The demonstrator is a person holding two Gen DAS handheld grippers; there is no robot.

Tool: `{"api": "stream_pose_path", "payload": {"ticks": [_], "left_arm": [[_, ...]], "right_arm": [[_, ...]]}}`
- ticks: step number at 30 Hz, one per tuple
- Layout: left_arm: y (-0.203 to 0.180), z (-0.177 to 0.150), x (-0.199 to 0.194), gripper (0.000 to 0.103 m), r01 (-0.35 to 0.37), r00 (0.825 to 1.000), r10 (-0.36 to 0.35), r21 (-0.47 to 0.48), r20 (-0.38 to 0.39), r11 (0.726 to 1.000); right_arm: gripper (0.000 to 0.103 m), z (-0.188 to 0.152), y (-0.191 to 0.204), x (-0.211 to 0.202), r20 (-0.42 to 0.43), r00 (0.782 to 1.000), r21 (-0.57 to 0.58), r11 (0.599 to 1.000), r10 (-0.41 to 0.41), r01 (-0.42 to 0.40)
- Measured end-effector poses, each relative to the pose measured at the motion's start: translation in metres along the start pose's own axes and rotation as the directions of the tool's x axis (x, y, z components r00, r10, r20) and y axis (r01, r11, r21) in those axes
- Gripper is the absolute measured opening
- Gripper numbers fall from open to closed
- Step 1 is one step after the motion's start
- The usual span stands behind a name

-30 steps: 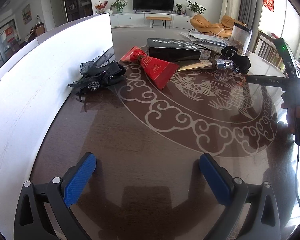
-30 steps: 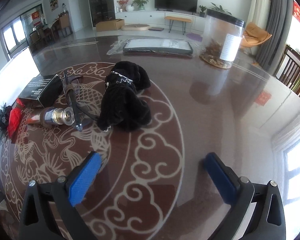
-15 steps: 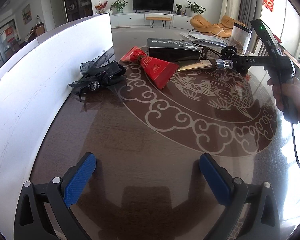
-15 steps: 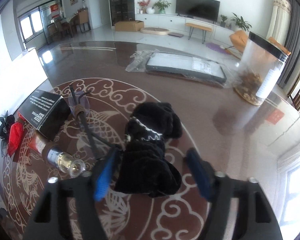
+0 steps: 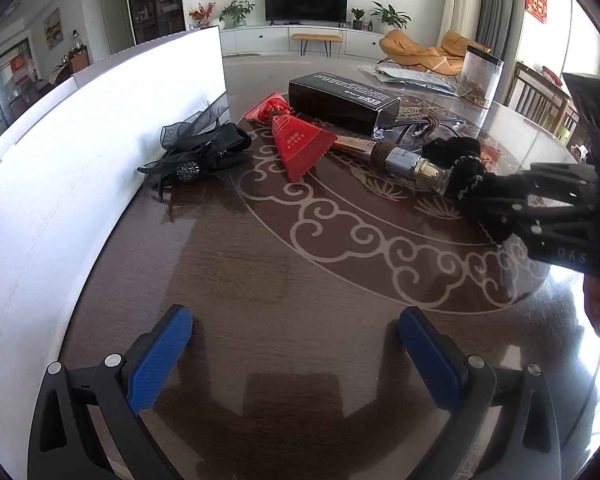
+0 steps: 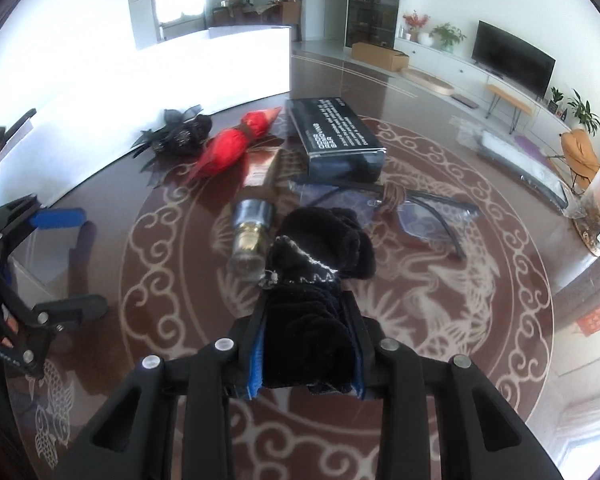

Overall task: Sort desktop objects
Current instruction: 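Grasp the second black fuzzy scrunchie with the right tool, then grasp the gold-and-silver cosmetic tube with the left tool while the right tool holds the scrunchie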

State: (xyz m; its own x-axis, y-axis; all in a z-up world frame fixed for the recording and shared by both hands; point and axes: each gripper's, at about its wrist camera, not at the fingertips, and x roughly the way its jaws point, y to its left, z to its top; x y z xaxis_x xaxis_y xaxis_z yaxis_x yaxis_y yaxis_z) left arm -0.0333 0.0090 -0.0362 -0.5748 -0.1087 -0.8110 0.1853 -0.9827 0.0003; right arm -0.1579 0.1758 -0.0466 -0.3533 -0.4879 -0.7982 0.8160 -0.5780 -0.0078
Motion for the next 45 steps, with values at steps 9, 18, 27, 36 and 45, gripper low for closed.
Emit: {"api": "stream_pose_path", "payload": {"ticks": [9,18,27,36,45], "left_arm": [[-0.006,0.015,0.004,0.103,0.039,0.998,-0.043,-0.081,-0.05,0.996],[-0.033,0.078,0.039,0.103,0.134,0.983,-0.165,-0.313,-0.075,0.94],[-0.072,0.113,0.08,0.103,-0.119,0.987,0.099,-0.152,-0.13,0.981],[-0.057,0.099,0.058,0.029,-0.019,1.0,0.018,-0.045,-0.022,0.999],[-0.028,0.021,-0.004,0.029,0.207,0.978,-0.203,0.124,-0.044,0.97]], "right_arm": [[0.035,-0.06,-0.015,-0.046,0.015,0.989,0.178,0.973,-0.15,0.145],[0.035,-0.064,-0.021,-0.05,0.013,0.987,0.195,0.968,-0.162,0.156],[0.035,-0.064,-0.021,-0.048,0.013,0.987,0.197,0.968,-0.159,0.153],[0.035,-0.064,-0.021,-0.048,0.013,0.987,0.197,0.968,-0.16,0.154],[0.035,-0.063,-0.018,-0.048,0.011,0.983,0.179,0.968,-0.183,0.178]]}}
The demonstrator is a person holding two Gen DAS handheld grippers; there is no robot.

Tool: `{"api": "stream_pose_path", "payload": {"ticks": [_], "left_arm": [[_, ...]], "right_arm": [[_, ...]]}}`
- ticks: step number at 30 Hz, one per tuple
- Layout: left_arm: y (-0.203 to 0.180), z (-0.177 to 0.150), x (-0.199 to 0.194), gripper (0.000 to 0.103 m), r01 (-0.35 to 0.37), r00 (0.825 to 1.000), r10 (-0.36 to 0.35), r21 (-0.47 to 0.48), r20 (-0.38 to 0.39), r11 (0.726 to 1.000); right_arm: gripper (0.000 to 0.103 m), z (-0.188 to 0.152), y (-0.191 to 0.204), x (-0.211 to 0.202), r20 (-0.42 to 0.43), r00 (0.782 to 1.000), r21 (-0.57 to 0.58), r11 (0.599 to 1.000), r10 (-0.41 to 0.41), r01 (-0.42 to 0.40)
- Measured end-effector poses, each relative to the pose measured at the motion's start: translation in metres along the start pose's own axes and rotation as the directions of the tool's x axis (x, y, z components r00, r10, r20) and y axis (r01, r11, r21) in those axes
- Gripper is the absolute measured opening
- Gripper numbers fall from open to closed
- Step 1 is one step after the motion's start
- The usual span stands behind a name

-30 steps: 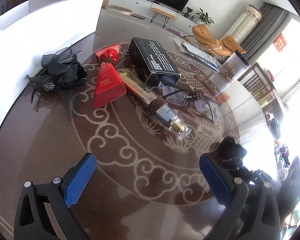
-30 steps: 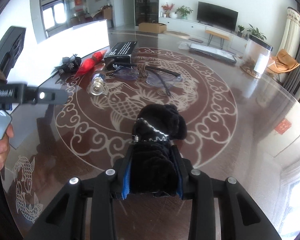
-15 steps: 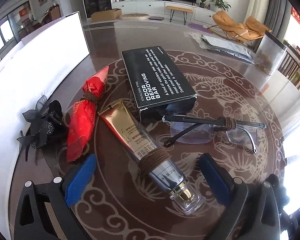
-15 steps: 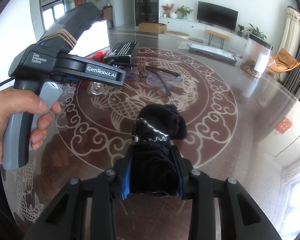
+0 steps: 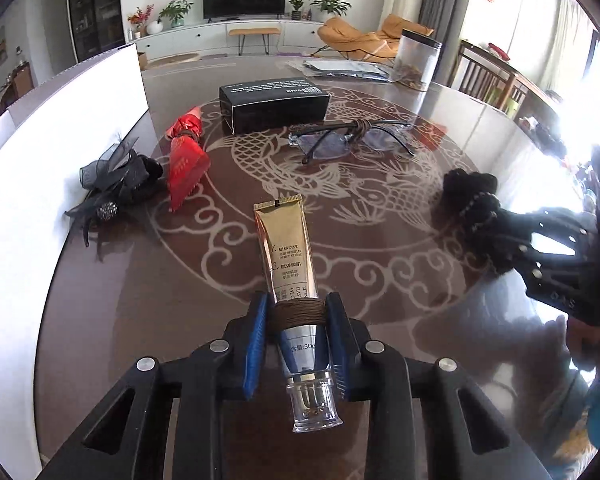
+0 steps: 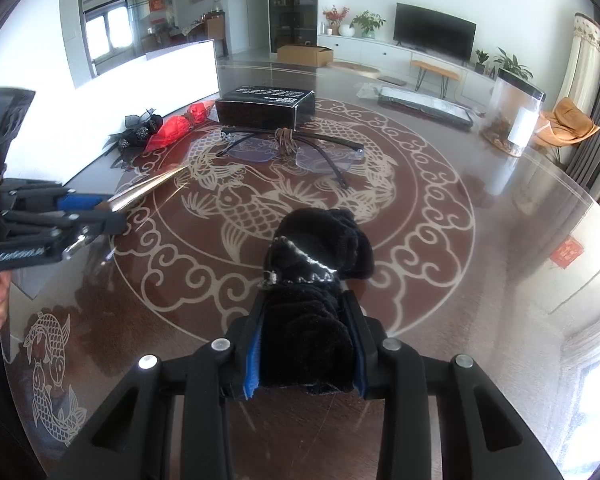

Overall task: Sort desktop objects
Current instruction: 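Grasp the gold-and-silver cosmetic tube with the left tool while the right tool holds the scrunchie, then carry the cosmetic tube and black scrunchie into the white bin and open both tools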

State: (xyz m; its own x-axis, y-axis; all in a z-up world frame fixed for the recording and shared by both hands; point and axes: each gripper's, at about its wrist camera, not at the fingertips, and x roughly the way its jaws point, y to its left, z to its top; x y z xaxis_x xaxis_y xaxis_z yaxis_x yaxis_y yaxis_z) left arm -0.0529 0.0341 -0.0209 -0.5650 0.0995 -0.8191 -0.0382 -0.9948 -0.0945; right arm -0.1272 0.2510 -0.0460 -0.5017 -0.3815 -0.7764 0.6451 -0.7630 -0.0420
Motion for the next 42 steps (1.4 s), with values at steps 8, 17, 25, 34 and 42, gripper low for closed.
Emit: {"api": "stream_pose_path", "payload": {"ticks": [8,17,25,34,42], "left_arm": [[-0.006,-0.017,-0.004,0.088,-0.027,0.999,0.027,0.013,0.025,1.0],[-0.005,-0.021,0.005,0.103,-0.108,0.994,0.108,0.012,0.011,0.994],[-0.005,-0.022,0.004,0.103,-0.108,0.994,0.108,0.009,0.013,0.994],[-0.005,-0.022,0.004,0.103,-0.108,0.994,0.108,0.009,0.013,0.994],[-0.005,-0.022,0.005,0.103,-0.108,0.994,0.108,0.009,0.013,0.994]], "right_arm": [[0.072,-0.011,0.03,-0.01,-0.002,1.0,0.108,0.994,0.027,-0.027],[0.103,-0.012,0.03,-0.001,-0.054,0.998,0.127,0.992,-0.017,0.024],[0.103,-0.012,0.032,0.001,-0.065,0.997,0.106,0.993,-0.037,0.044],[0.103,-0.012,0.033,0.001,-0.065,0.997,0.107,0.993,-0.037,0.044],[0.103,-0.012,0.033,0.002,-0.065,0.997,0.106,0.993,-0.038,0.045]]}}
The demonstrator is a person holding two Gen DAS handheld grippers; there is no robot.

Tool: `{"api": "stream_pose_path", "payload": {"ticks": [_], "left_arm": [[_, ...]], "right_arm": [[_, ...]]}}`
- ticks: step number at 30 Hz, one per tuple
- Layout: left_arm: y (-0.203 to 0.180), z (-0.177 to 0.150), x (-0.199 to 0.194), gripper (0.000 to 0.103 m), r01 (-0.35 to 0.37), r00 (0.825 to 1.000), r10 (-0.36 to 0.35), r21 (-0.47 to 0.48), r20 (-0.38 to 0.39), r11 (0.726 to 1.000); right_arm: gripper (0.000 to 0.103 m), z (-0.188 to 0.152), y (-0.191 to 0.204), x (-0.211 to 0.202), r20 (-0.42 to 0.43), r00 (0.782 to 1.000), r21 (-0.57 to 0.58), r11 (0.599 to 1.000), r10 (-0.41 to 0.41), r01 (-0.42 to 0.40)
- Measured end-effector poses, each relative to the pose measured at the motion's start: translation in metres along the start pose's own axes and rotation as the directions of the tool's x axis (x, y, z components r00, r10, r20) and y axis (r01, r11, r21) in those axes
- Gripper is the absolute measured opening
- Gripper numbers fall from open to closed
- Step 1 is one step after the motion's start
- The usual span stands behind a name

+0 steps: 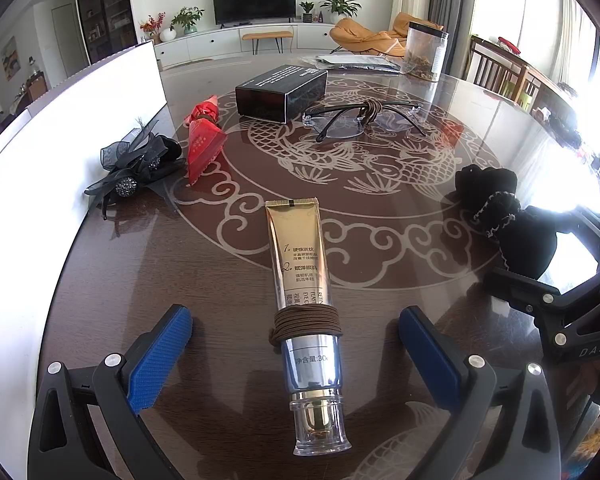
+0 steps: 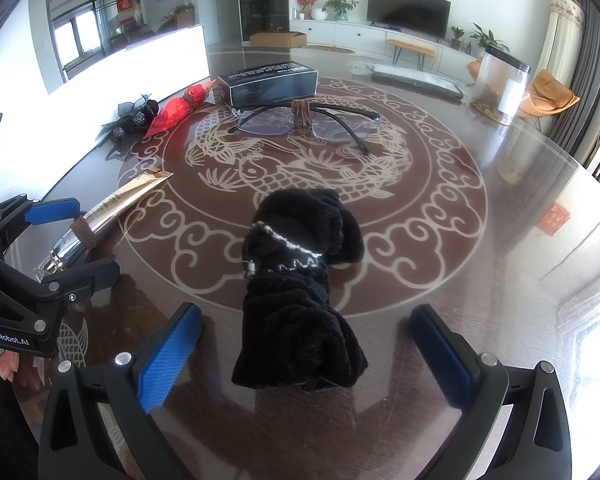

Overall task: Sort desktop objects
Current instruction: 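Carry the cosmetic tube and black scrunchie into the white bin and open both tools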

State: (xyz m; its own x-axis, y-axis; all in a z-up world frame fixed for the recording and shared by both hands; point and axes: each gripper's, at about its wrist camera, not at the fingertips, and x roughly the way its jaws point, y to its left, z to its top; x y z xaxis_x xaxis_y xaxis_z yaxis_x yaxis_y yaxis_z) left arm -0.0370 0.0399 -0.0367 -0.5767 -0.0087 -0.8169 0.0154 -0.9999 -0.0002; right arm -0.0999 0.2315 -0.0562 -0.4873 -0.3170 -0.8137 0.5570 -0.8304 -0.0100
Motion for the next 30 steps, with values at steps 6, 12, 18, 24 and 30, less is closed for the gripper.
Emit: {"api": "stream_pose_path", "payload": {"ticks": [6,12,18,24,30], "left_arm": [[-0.001,-0.002,-0.002,0.103,0.0,1.0,0.0,0.003,0.002,1.0],[-0.002,-0.004,-0.003,0.103,0.0,1.0,0.0,0.012,0.0,1.0],[-0.002,0.007,-0.004,0.068,-0.002,0.998,0.002,0.011,-0.059,1.0],[0.026,-0.013,-0.035,0.028,0.07,0.998,-0.069,-0.045,0.008,0.997],[0.053,-0.019,-0.09,0.028,0.097,0.988,-0.079,-0.137,0.134,0.986]], "right_arm": [[0.103,0.0,0.0,0.0,0.0,1.0,0.0,1.0,0.0,0.0],[0.103,0.009,0.002,0.004,-0.072,0.997,-0.031,0.999,0.02,-0.023],[0.07,0.025,0.0,0.003,-0.176,0.984,-0.073,0.996,0.039,-0.052],[0.031,0.016,-0.003,-0.035,-0.132,0.99,-0.043,0.997,0.051,-0.057],[0.031,0.01,0.012,-0.048,-0.111,0.988,-0.006,0.994,0.107,-0.108]]}}
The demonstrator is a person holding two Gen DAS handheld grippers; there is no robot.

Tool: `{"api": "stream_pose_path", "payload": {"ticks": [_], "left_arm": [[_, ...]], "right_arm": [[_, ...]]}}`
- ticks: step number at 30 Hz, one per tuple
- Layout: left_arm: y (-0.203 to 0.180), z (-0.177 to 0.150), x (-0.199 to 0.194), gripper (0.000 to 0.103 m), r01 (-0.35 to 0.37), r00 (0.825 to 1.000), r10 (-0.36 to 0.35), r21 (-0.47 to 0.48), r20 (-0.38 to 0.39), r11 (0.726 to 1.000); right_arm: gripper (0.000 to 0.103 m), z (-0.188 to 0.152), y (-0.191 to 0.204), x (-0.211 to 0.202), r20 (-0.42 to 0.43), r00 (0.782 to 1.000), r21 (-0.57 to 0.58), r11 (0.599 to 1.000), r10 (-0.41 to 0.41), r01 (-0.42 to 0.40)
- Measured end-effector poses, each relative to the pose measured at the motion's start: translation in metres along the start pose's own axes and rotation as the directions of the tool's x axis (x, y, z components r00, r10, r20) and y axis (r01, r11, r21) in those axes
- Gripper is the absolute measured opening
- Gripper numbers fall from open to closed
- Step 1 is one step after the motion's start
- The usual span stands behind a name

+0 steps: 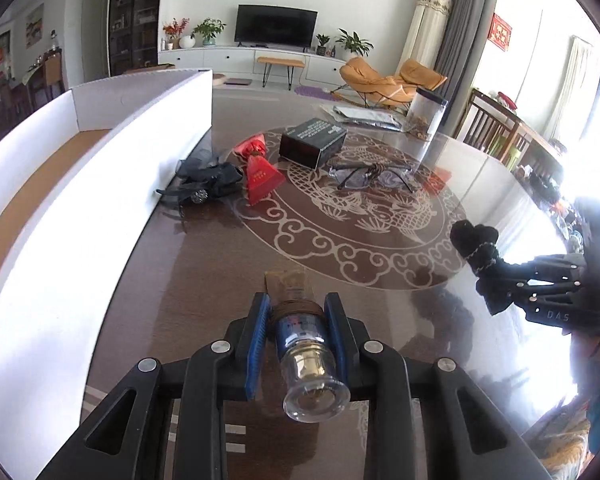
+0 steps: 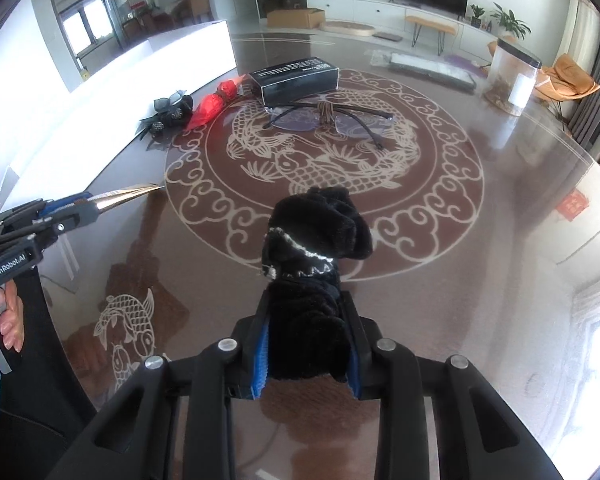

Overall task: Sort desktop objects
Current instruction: 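Carry the cosmetic tube and black scrunchie into the white bin and open both tools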

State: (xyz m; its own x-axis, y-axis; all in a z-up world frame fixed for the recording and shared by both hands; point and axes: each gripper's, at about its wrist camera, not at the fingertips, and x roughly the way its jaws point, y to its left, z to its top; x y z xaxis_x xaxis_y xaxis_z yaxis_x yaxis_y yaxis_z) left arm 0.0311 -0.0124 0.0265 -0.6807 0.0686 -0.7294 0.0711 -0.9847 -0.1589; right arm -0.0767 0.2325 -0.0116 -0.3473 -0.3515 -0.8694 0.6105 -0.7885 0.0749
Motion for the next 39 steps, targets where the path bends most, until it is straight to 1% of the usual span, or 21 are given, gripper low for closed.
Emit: {"api": "stream_pose_path", "payload": {"ticks": [2,5,9,13,17,19,21,23,25,27,28,31,33,36,38,39], "left_arm": [[0.003,0.004,-0.013,0.028,-0.005,1.0,0.006,-0.014,0.028,1.0],[0.011,0.002,-0.018,0.028,-0.012,1.0,0.013,-0.026,0.025,1.0],[0.025,-0.007,-0.022,0.028,0.018,0.999,-0.016,-0.081,0.03,0.997],[0.034,-0.01,-0.037,0.028,0.019,0.997,-0.012,-0.099,0.076,0.995],[0.042,0.001,-0.066,0.028,0.032,0.989,-0.013,-0.129,0.147,0.991],[0.048,0.013,-0.089,0.028,0.026,0.98,0.0,-0.132,0.197,0.991],[0.06,0.027,-0.113,0.028,0.003,0.971,0.029,-0.132,0.238,0.991],[0.079,0.041,-0.132,0.028,-0.027,0.964,0.064,-0.143,0.259,0.989],[0.105,0.055,-0.145,0.028,-0.065,0.958,0.108,-0.162,0.267,0.985],[0.135,0.069,-0.15,0.028,-0.128,0.953,0.171,-0.179,0.252,0.976],[0.15,0.075,-0.149,0.028,-0.149,0.953,0.192,-0.188,0.236,0.971],[0.197,0.088,-0.137,0.028,-0.2,0.954,0.245,-0.239,0.175,0.95],[0.225,0.091,-0.123,0.028,-0.241,0.952,0.28,-0.265,0.124,0.934],[0.257,0.09,-0.098,0.028,-0.295,0.947,0.32,-0.292,0.04,0.91],[0.272,0.086,-0.081,0.028,-0.319,0.943,0.333,-0.308,-0.009,0.896],[0.278,0.084,-0.074,0.028,-0.338,0.938,0.344,-0.312,-0.036,0.888]], "right_arm": [[0.031,0.007,0.009,-0.003,0.012,1.0,-0.024,1.0,0.006,-0.005],[0.031,0.019,0.018,-0.009,0.036,0.999,-0.052,0.999,0.012,-0.01],[0.031,0.027,0.028,-0.02,0.068,0.997,-0.061,0.998,0.035,-0.03],[0.031,0.024,0.039,-0.027,0.086,0.994,-0.074,0.996,0.061,-0.055],[0.031,0.028,0.052,-0.032,0.094,0.992,-0.107,0.991,0.086,-0.075],[0.031,0.04,0.061,-0.038,0.116,0.988,-0.129,0.988,0.102,-0.087],[0.031,0.061,0.074,-0.045,0.141,0.981,-0.158,0.982,0.13,-0.108],[0.031,0.087,0.094,-0.051,0.167,0.971,-0.196,0.971,0.17,-0.136],[0.031,0.115,0.121,-0.054,0.188,0.957,-0.245,0.954,0.219,-0.17],[0.031,0.141,0.155,-0.053,0.194,0.942,-0.3,0.931,0.274,-0.209],[0.031,0.153,0.173,-0.051,0.189,0.934,-0.323,0.917,0.303,-0.233],[0.031,0.182,0.23,-0.033,0.145,0.912,-0.388,0.87,0.384,-0.304],[0.031,0.194,0.267,-0.014,0.093,0.9,-0.427,0.834,0.425,-0.35],[0.031,0.202,0.318,0.023,-0.007,0.897,-0.462,0.794,0.443,-0.396],[0.031,0.202,0.345,0.046,-0.053,0.902,-0.487,0.777,0.429,-0.399],[0.032,0.202,0.356,0.057,-0.072,0.904,-0.497,0.77,0.422,-0.399]]}}
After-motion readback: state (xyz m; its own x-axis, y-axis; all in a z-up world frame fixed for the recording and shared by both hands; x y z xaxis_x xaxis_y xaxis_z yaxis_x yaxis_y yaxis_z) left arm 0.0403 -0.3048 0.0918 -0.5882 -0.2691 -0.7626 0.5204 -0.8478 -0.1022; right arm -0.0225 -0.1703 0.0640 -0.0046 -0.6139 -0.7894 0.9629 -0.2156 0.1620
